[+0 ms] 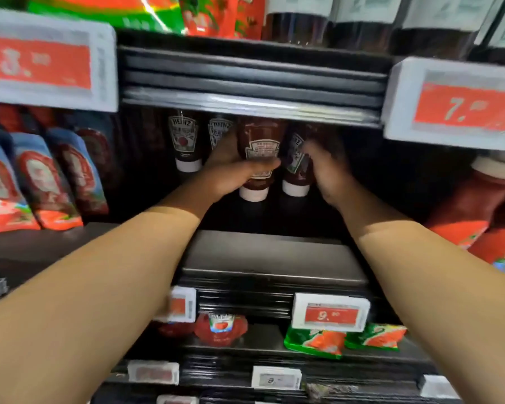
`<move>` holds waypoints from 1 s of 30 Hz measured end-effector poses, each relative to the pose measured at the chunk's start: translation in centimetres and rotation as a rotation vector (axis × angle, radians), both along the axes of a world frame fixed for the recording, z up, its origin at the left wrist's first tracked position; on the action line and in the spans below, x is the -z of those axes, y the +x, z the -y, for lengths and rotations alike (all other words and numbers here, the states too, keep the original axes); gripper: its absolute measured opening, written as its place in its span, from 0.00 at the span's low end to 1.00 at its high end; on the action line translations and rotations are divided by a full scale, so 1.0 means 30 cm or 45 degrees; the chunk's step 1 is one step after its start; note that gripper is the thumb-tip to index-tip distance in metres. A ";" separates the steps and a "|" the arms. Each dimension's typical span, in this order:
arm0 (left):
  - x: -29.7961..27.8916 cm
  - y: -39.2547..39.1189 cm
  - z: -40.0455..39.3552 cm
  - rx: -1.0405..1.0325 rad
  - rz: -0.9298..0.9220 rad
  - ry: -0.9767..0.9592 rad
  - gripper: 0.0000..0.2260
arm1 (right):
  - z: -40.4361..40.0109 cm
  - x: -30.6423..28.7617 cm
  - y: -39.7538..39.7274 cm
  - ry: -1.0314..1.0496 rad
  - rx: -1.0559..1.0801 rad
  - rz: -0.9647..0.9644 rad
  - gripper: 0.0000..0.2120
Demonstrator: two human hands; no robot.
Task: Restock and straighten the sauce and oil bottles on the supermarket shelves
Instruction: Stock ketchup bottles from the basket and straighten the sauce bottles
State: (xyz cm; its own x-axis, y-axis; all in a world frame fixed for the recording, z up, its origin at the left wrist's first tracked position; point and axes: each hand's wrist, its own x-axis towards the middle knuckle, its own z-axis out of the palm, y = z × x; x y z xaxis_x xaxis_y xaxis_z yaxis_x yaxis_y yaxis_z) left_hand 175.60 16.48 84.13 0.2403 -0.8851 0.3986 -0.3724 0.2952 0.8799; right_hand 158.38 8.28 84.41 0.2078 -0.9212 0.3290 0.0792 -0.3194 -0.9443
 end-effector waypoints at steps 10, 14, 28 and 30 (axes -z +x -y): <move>0.021 0.041 0.025 -0.115 0.157 -0.123 0.27 | 0.010 -0.019 -0.054 -0.235 0.166 0.125 0.19; 0.023 0.052 0.019 -0.111 0.243 -0.112 0.38 | -0.097 -0.098 -0.050 -0.867 0.421 0.226 0.07; 0.040 0.083 0.048 0.084 0.143 -0.016 0.31 | -0.097 -0.090 0.168 -0.654 0.065 -0.472 0.26; 0.042 0.076 0.045 0.109 0.129 -0.054 0.29 | -0.086 -0.077 0.171 -0.622 0.019 -0.395 0.26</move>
State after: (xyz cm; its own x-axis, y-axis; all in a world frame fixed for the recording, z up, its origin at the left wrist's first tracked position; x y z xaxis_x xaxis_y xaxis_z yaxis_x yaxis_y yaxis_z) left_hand 177.86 15.12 82.88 0.1215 -0.8825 0.4543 -0.4305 0.3655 0.8253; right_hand 163.52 10.85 86.73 0.3509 -0.6811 0.6426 -0.1856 -0.7232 -0.6652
